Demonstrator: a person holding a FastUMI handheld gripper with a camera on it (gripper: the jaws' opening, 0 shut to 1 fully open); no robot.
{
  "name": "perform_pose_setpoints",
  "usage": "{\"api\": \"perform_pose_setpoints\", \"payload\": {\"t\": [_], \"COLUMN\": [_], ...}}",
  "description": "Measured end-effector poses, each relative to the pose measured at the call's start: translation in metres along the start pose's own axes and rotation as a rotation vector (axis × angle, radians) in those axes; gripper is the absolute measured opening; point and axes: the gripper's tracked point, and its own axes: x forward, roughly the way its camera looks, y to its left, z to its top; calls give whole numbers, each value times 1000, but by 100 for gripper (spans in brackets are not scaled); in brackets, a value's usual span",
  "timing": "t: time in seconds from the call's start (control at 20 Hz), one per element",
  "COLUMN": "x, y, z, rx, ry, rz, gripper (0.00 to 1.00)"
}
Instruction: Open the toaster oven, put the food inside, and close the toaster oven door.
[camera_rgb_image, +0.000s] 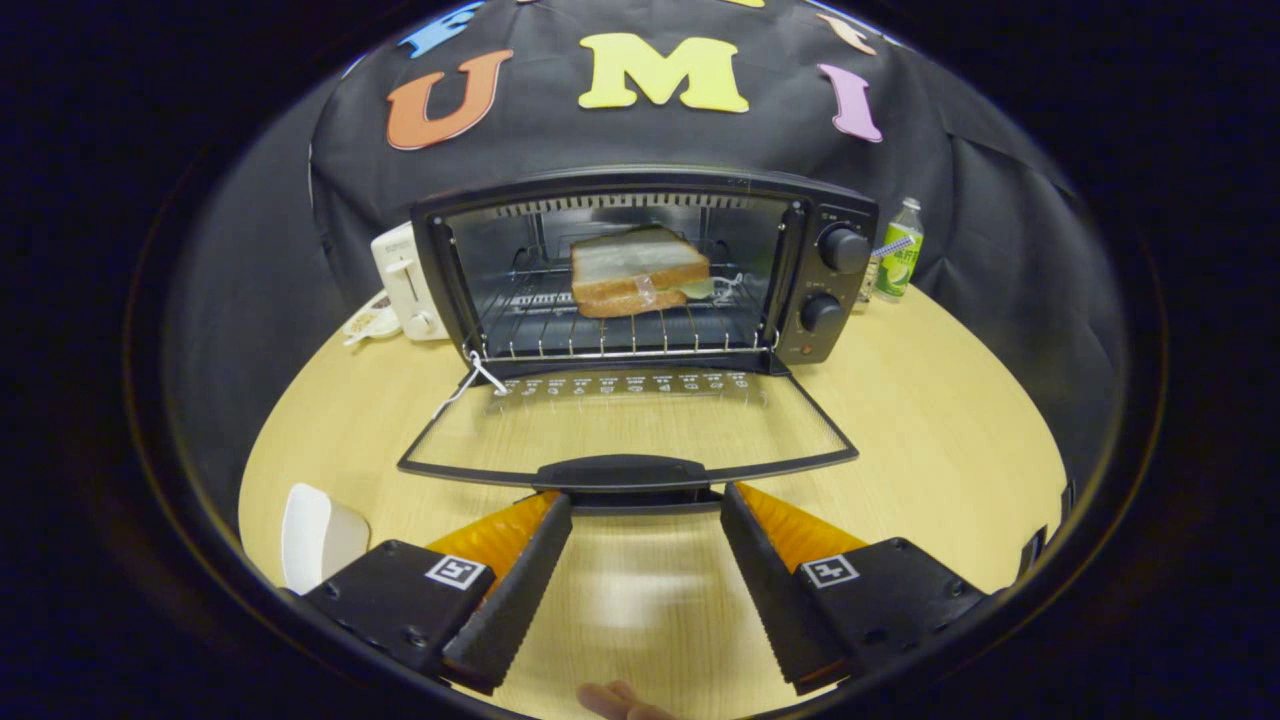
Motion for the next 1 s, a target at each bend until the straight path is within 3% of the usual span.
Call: {"api": "perform_pose_setpoints", "payload": {"t": [0.4, 0.75, 1.0], "x": [-16, -40, -43], "y": [5, 7, 9], "z": [21, 66, 81], "rx": [0, -14, -2], "ry": [-110, -429, -560], "rz": [4, 30, 30], "gripper": [98, 97, 97]}}
